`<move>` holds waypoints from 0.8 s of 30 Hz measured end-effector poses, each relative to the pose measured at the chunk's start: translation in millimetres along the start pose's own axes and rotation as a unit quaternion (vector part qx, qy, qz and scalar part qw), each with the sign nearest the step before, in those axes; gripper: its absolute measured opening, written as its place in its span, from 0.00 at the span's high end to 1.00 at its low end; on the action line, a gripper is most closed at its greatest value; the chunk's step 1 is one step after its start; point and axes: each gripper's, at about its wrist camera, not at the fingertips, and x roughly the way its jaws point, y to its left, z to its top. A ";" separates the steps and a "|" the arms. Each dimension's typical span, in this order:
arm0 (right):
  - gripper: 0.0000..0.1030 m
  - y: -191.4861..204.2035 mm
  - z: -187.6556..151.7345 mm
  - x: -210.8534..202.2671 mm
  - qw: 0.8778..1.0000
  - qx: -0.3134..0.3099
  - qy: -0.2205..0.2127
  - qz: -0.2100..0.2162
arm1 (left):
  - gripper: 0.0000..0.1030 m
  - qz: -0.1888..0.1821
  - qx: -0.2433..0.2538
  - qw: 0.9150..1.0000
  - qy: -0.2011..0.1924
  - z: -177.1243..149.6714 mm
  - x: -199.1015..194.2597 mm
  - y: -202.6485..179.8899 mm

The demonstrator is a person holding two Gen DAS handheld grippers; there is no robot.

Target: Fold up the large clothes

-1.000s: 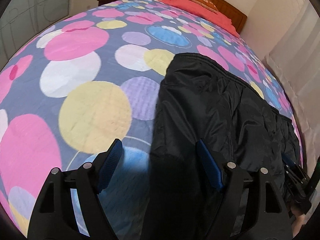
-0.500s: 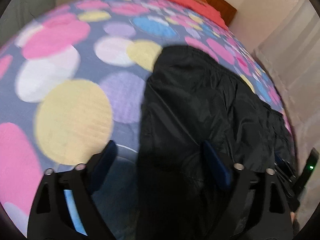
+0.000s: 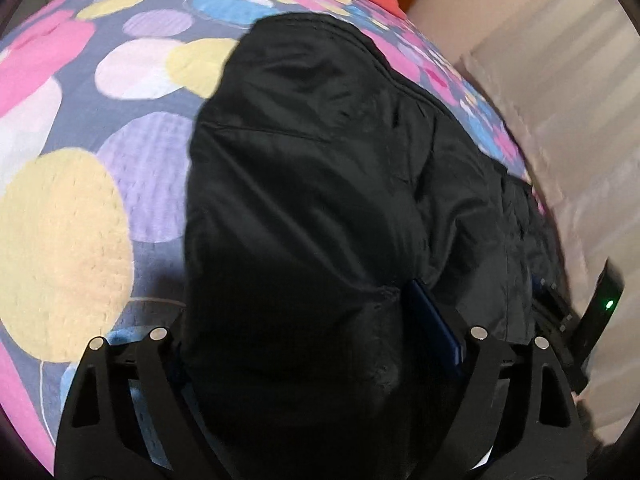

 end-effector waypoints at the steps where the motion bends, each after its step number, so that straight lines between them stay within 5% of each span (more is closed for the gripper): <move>1: 0.63 -0.2 0.5 -0.2 1.000 0.000 -0.001 -0.001 | 0.15 0.003 0.000 1.000 -0.001 0.4 1.5 -1.3; 5: 0.63 2.1 0.9 -0.6 1.000 -0.001 -0.001 -0.004 | 0.18 0.006 0.003 1.000 -0.015 -1.9 4.6 -6.7; 7: 0.63 1.9 0.9 -0.4 1.000 -0.002 -0.002 -0.005 | 0.41 -0.013 0.008 1.000 -0.017 -5.9 3.8 -11.5; 13: 0.63 1.2 2.9 -0.7 1.000 -0.003 -0.006 -0.009 | 0.72 -0.019 0.009 0.999 -0.038 -9.0 -1.1 -26.6; 24: 0.62 2.8 6.9 -1.0 1.000 -0.006 -0.013 -0.014 | 0.83 -0.019 0.044 0.995 -0.090 -5.6 -50.0 -97.6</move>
